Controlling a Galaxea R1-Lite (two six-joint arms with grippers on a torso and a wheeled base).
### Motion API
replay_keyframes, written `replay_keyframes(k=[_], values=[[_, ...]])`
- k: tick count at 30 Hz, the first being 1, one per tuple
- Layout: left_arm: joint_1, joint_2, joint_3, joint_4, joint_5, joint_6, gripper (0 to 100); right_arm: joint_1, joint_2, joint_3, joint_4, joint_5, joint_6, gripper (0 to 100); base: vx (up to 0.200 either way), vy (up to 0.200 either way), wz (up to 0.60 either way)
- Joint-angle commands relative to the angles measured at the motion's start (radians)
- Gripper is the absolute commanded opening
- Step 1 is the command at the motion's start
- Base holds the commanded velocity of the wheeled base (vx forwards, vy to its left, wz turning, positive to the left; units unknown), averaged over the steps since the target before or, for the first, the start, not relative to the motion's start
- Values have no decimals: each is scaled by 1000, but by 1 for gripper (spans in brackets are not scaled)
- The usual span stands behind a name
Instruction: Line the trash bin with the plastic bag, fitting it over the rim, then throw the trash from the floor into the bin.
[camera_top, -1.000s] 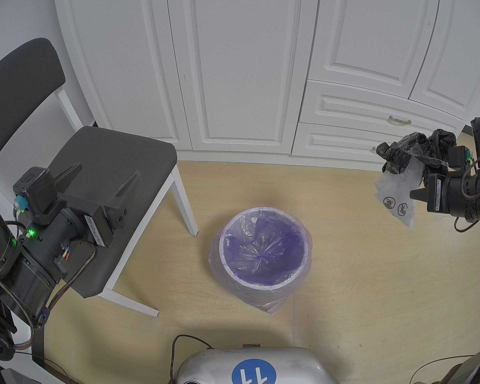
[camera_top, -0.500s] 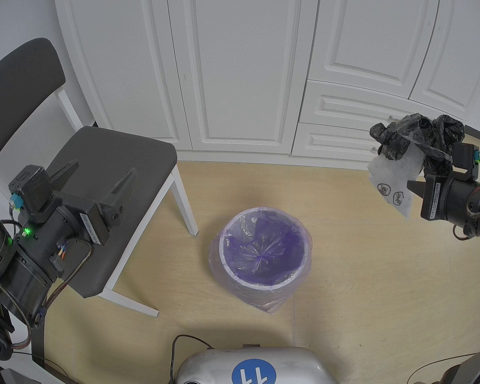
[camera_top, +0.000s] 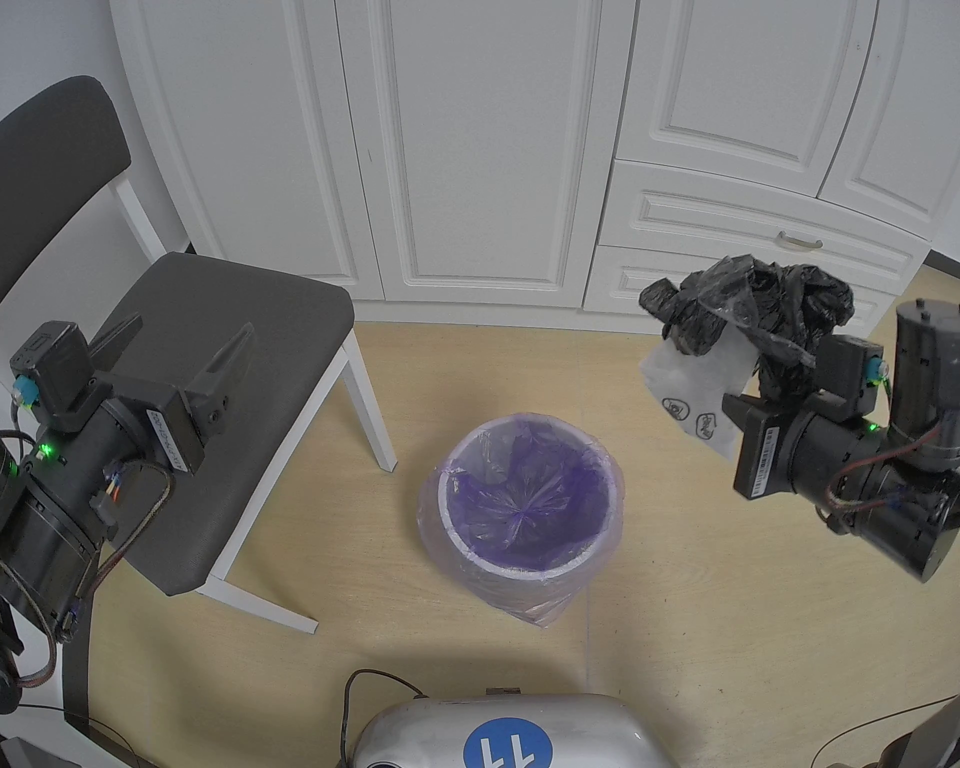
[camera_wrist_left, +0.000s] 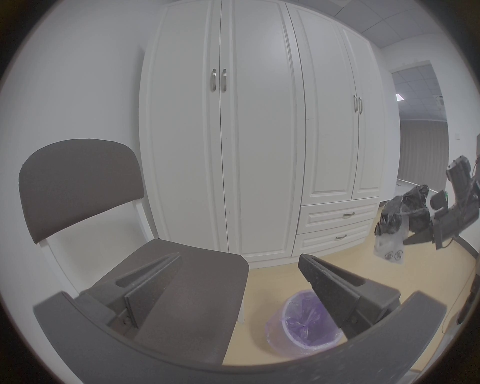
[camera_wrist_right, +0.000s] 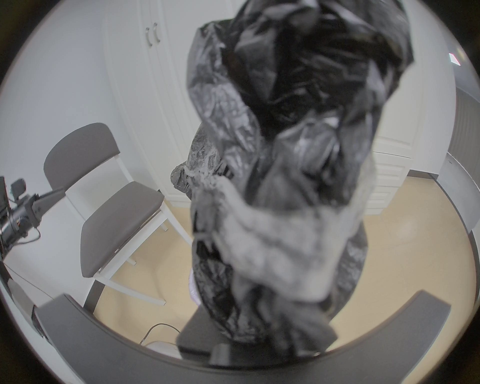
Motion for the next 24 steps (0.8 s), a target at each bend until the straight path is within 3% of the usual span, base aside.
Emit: replay_keyframes(k=[1,9,14,24], values=[[14,-8,-2,-1,-4,1,100,30,74,26,-34,5,-3,0,0,0,0],[17,-8,-2,-1,-14,-1,100,30,152,22,-79,11,10,0,0,0,0],[19,-10,-3,-1,-14,-1,100,32,178,8,-96,59,56,0,0,0,0],[37,-33,-9,1,-15,1,100,29,216,-43,-83,281,249,0,0,0,0]])
